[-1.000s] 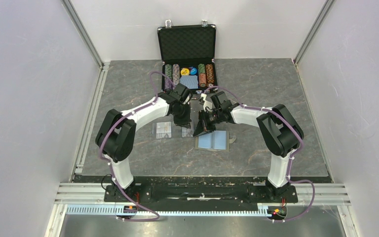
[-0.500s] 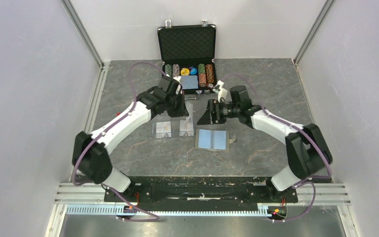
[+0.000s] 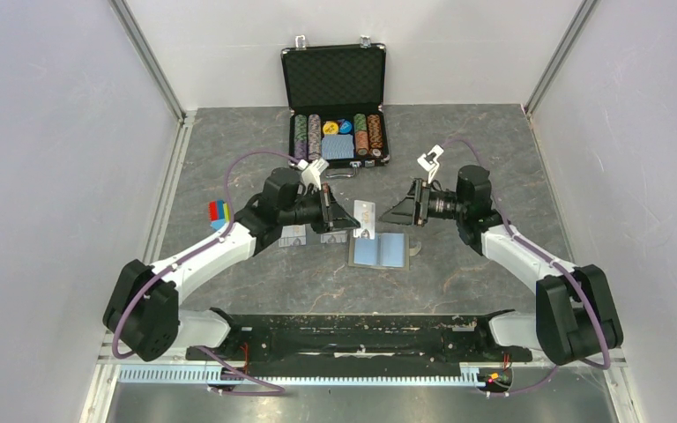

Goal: Put the credit cards into the card holder
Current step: Pick up the credit card from the storage box, then insert the credit card into the card holder.

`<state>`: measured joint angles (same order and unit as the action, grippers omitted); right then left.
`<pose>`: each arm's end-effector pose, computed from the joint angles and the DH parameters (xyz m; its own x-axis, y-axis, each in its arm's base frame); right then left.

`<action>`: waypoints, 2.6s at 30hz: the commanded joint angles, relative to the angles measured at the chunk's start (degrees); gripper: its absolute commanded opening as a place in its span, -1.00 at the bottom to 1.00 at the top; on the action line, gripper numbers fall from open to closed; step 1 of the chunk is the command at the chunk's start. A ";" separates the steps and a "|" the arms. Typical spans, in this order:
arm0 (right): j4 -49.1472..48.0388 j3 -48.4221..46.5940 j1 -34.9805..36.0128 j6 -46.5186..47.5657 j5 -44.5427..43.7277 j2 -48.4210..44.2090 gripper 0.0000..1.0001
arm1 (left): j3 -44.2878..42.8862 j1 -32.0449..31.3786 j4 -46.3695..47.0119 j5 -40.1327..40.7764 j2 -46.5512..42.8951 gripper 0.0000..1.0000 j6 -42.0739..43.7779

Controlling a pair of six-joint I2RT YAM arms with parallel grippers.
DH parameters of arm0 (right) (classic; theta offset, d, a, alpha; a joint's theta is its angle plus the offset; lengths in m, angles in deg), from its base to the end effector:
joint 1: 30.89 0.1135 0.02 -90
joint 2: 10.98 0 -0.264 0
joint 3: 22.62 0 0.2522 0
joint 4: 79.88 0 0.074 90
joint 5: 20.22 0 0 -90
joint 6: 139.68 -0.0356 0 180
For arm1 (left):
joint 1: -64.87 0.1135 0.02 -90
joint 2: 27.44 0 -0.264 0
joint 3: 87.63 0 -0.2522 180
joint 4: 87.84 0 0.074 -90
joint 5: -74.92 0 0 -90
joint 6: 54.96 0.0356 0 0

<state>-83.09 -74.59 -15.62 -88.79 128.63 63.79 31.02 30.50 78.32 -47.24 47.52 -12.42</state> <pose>0.2526 0.1006 0.2395 -0.8276 0.1123 -0.5500 -0.5052 0.2781 0.8169 0.2279 -0.1788 0.2611 -0.8967 -0.1424 -0.4192 0.3064 0.4839 -0.8197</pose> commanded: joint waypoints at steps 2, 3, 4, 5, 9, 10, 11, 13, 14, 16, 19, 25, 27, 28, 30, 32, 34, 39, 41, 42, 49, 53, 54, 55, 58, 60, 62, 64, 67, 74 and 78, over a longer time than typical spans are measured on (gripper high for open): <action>-25.82 5.61 0.11 -17.93 5.30 -0.98 0.27 | 1.97 -0.39 17.72 -8.63 -1.59 -0.95 -9.05; -29.19 6.47 0.11 -20.77 5.45 -0.41 0.23 | 1.93 -0.55 18.08 -8.86 -1.37 -0.95 -9.34; -32.84 7.02 0.28 -23.16 5.64 0.07 0.19 | 1.97 -0.85 18.22 -8.91 -1.32 -0.95 -9.47; -35.61 7.50 0.29 -25.21 5.69 0.68 0.15 | 1.96 -1.08 18.56 -8.84 -1.25 -0.96 -9.58; -44.06 8.33 1.43 -31.55 5.72 2.66 -0.01 | 1.98 -1.69 18.66 -8.97 -0.78 -0.95 -9.75; -45.48 8.34 1.87 -32.63 5.49 3.07 -0.06 | 1.93 -1.81 18.75 -9.04 -0.62 -0.95 -9.75; -46.72 8.41 2.25 -33.48 5.32 3.53 -0.15 | 1.80 -1.84 18.80 -9.18 -0.37 -0.95 -9.75; -48.97 8.51 2.62 -35.22 4.92 4.05 -0.42 | 1.63 -1.93 18.75 -9.57 0.13 -0.94 -9.75; -49.77 8.64 2.66 -35.97 4.70 4.29 -0.61 | 1.60 -2.01 18.79 -9.69 0.21 -0.91 -9.75; -50.15 8.77 2.66 -36.29 4.58 4.77 -1.00 | 1.73 -2.02 18.71 -9.32 0.21 -0.74 -9.67; -47.18 9.03 2.66 -33.93 4.26 4.86 -1.00 | 1.88 -2.02 16.81 -7.58 0.10 -0.39 -9.04; -10.79 5.43 2.23 -8.13 0.44 2.57 -1.00 | 0.35 -2.10 5.93 -2.35 1.28 -0.14 -5.41; 2.18 2.72 2.14 1.68 -2.28 2.74 -1.00 | -1.76 -2.39 -2.65 2.14 1.91 -0.14 -2.25; 5.86 1.99 2.02 4.91 -3.47 3.16 -1.00 | -3.09 -2.75 -7.08 4.59 2.33 -0.14 -0.91; 8.98 2.12 1.58 6.88 -4.51 3.97 -1.00 | -5.63 -3.68 -13.69 8.75 3.93 -0.14 1.28; 9.77 2.90 1.11 7.33 -5.38 4.82 -1.00 | -8.58 -4.74 -19.17 12.42 6.08 -0.13 3.28; 10.97 3.01 0.83 8.02 -6.33 5.82 -1.00 | -12.02 -5.91 -24.39 16.52 8.74 -0.13 4.91; 15.54 1.78 0.48 11.17 -8.45 7.82 -1.00 | -22.12 -7.97 -31.33 21.74 17.82 -0.11 8.46; 16.84 1.35 0.45 12.23 -9.12 8.53 -1.00 | -27.29 -8.63 -34.32 23.01 21.76 -0.11 10.05; 16.87 1.24 0.47 12.53 -9.33 8.70 -1.00 | -29.32 -8.80 -35.62 24.17 23.88 -0.12 10.84; 18.51 1.35 0.47 13.41 -11.12 9.89 -1.00 | -38.10 -8.89 -44.64 30.73 34.34 -0.30 15.43; 18.45 1.00 0.47 13.62 -11.47 10.47 -1.00 | -36.93 -8.32 -46.30 31.93 36.12 -0.39 16.08; 18.42 0.87 0.47 13.76 -11.56 10.55 -1.00 | -36.01 -8.10 -46.49 31.90 36.09 -0.42 16.02; 18.42 0.73 0.46 13.91 -11.65 10.67 -1.00 | -34.98 -7.77 -46.57 33.55 35.77 -0.44 16.01; 18.45 0.27 0.47 14.13 -11.74 10.82 -1.00 | -31.30 -6.33 -46.01 34.89 33.50 -0.49 15.67; 18.45 0.01 0.51 14.30 -11.99 10.93 -1.00 | -28.71 -5.09 -44.79 34.17 31.28 -0.48 15.71; 18.45 0.03 0.47 14.23 -12.22 11.17 -1.00 | -27.44 -4.74 -43.26 32.46 29.60 -0.44 16.21; 18.15 -0.02 0.47 13.82 -12.44 11.60 -1.00 | -27.33 -4.82 -42.06 29.19 28.85 -0.38 16.45; 17.86 0.15 0.44 12.57 -12.99 12.41 -1.00 | -27.81 -5.71 -41.02 27.35 28.83 -0.35 15.77; 14.99 1.17 0.29 8.78 -14.49 13.74 -1.00 | -28.69 -8.40 -40.10 26.51 31.65 -0.36 14.08; 11.83 1.97 0.31 6.13 -14.66 14.96 -1.00 | -29.32 -9.29 -40.00 26.45 33.43 -0.39 13.89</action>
<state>-66.15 -72.74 -15.03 -79.42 114.80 77.53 3.94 21.95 36.79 -19.92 79.06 1.50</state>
